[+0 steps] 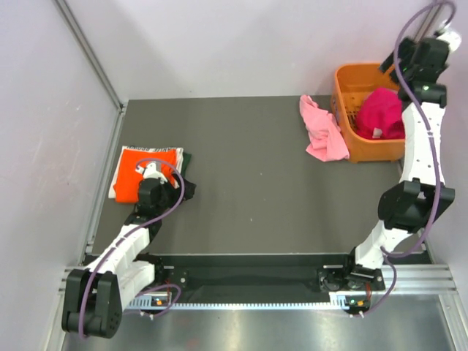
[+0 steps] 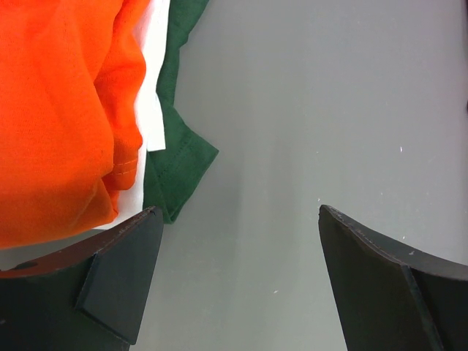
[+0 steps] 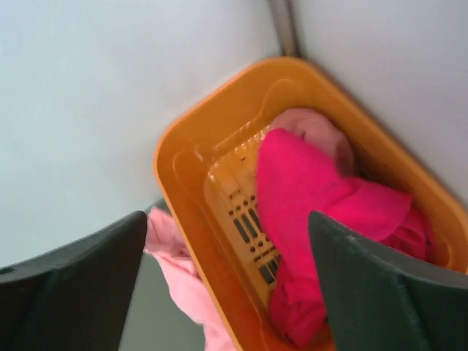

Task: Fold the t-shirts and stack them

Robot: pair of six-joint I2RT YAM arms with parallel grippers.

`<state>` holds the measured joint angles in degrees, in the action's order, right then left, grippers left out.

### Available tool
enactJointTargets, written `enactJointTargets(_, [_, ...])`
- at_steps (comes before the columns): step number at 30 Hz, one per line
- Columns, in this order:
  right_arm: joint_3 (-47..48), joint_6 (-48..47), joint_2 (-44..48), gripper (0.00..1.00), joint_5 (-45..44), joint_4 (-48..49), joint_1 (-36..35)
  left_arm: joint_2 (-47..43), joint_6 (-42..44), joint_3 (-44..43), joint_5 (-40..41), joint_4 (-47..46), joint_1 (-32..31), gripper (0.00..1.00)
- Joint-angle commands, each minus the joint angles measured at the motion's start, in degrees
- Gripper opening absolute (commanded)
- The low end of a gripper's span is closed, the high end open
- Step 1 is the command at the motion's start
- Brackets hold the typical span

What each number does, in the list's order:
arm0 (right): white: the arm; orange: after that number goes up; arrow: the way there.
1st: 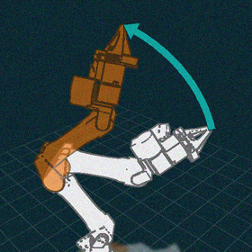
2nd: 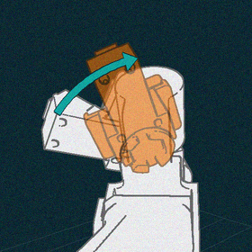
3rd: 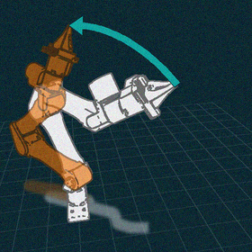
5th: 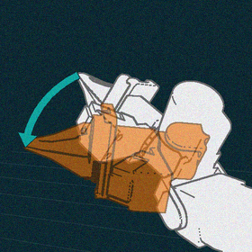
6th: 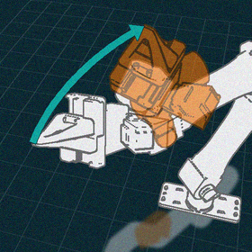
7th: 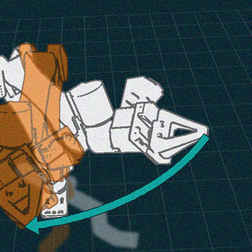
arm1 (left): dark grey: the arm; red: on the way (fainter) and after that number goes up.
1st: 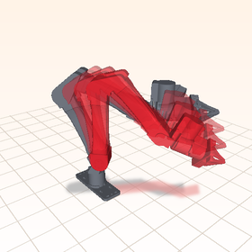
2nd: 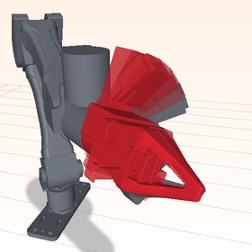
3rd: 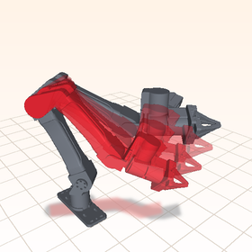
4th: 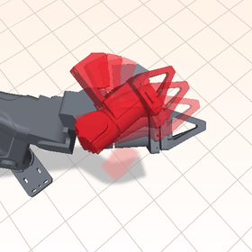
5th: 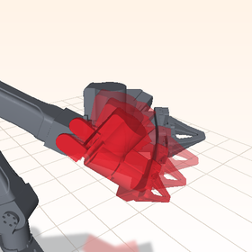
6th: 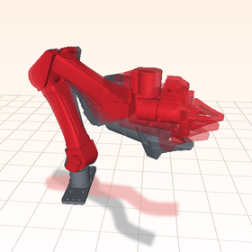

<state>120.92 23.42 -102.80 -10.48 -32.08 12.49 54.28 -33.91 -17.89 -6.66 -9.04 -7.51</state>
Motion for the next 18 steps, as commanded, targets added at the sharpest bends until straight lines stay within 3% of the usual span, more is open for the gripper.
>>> enactJointTargets(1, [-14.1,-3.9,6.6,0.85,7.6,1.6,-3.0,-0.1,1.0,-1.0,-0.5,-3.4,-0.2,0.91])
enactJointTargets(2, [-17.8,-5.5,10.7,0.7,8.0,4.5,-4.0,-0.2,1.0,-0.9,-0.6,-3.5,-0.3,0.91])
enactJointTargets(4, [-26.4,-7.3,13.8,0.62,7.1,6.2,-8.3,-0.1,1.0,-0.9,-0.6,-3.7,-0.3,0.92])
enactJointTargets(10, [-30.2,-13.2,12.1,0.49,1.5,4.2,-20.6,0.9,1.0,-1.2,-1.2,-4.1,-0.6,0.92])
enactJointTargets(15, [-24.0,-18.1,1.5,0.54,-7.4,1.6,-26.0,0.9,1.1,-1.4,-1.4,-4.0,-0.7,0.92])
enactJointTargets(18, [-14.8,-20.6,-7.7,0.54,-16.1,-2.8,-27.1,0.7,1.2,-1.4,-1.4,-3.8,-0.7,0.92])
